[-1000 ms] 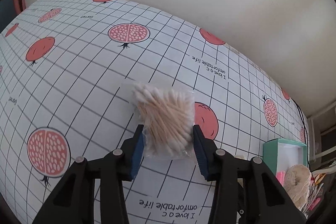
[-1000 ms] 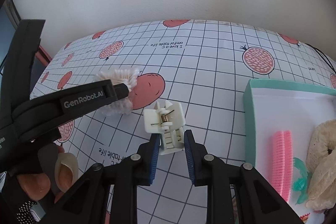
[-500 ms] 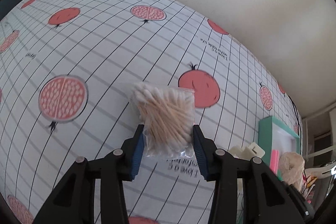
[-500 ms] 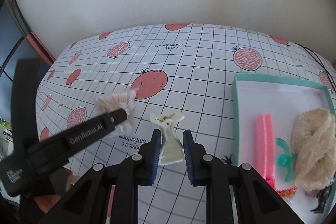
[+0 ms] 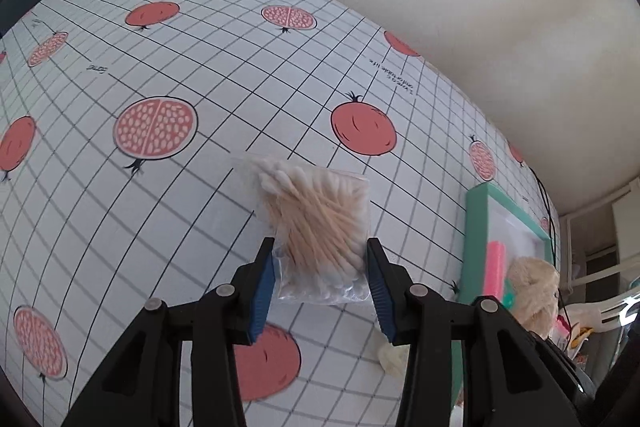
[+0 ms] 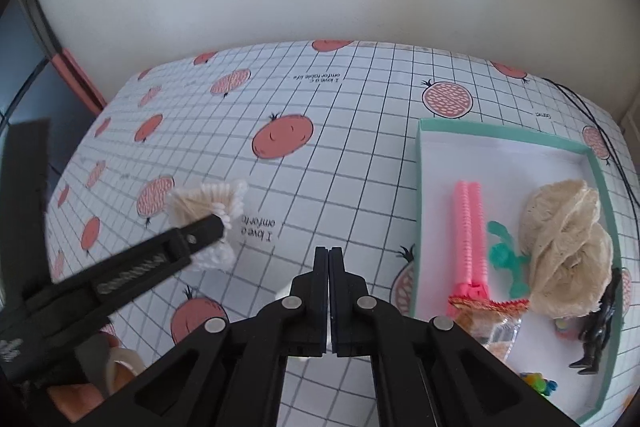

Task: Organize objects
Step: 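Lift and carry the cotton swab bag and hair clip over the tray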

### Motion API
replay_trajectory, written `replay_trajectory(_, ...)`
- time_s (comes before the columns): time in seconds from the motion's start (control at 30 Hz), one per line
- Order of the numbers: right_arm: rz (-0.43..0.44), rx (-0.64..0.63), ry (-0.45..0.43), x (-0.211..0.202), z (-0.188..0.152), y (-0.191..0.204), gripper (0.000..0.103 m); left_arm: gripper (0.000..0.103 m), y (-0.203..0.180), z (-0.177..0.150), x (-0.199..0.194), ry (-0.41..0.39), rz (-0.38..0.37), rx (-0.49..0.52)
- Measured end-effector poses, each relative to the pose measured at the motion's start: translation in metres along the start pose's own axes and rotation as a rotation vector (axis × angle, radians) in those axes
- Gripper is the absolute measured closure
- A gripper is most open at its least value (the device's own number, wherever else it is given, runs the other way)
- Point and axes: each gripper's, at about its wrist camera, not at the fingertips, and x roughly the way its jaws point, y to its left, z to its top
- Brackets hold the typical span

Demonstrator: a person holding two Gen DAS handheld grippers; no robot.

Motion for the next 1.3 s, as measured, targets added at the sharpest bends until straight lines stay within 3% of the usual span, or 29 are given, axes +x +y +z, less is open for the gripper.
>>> replay_trajectory(0.27, -0.003, -0.027, 0.022, -0.004, -0.009, 0.004, 0.102, 0.058, 0.013, -0.014, -0.024, 0.009, 0.006, -0.077)
replay_trajectory(0.43, -0.001, -0.004, 0.062, 0.006, -0.012, 0.002, 0.099, 0.058, 0.009, -0.023, -0.034, 0.013, 0.026, -0.074)
replay_trajectory(0.53, -0.010, -0.007, 0.069, 0.008, -0.013, 0.001, 0.090, 0.058, 0.009, -0.022, -0.040, 0.008, 0.015, -0.082)
replay_trajectory(0.6, -0.003, 0.010, 0.072, 0.008, -0.014, -0.003, 0.067, 0.058, 0.009, -0.020, -0.041, 0.006, 0.017, -0.084)
replay_trajectory(0.63, 0.003, 0.020, 0.077, 0.010, -0.014, -0.005, 0.065, 0.058, 0.009, -0.018, -0.041, 0.006, 0.015, -0.088)
replay_trajectory(0.9, -0.014, 0.014, 0.126, 0.023, -0.017, -0.004, 0.065, 0.058, 0.024, -0.014, -0.034, 0.032, 0.016, -0.141)
replay_trajectory(1.07, -0.031, 0.005, 0.173, 0.030, -0.022, -0.005, 0.067, 0.058, 0.021, -0.012, -0.037, 0.017, 0.007, -0.134)
replay_trajectory(1.3, -0.030, -0.011, 0.174, 0.030, -0.022, -0.002, 0.071, 0.058, 0.016, -0.011, -0.035, 0.020, 0.002, -0.126)
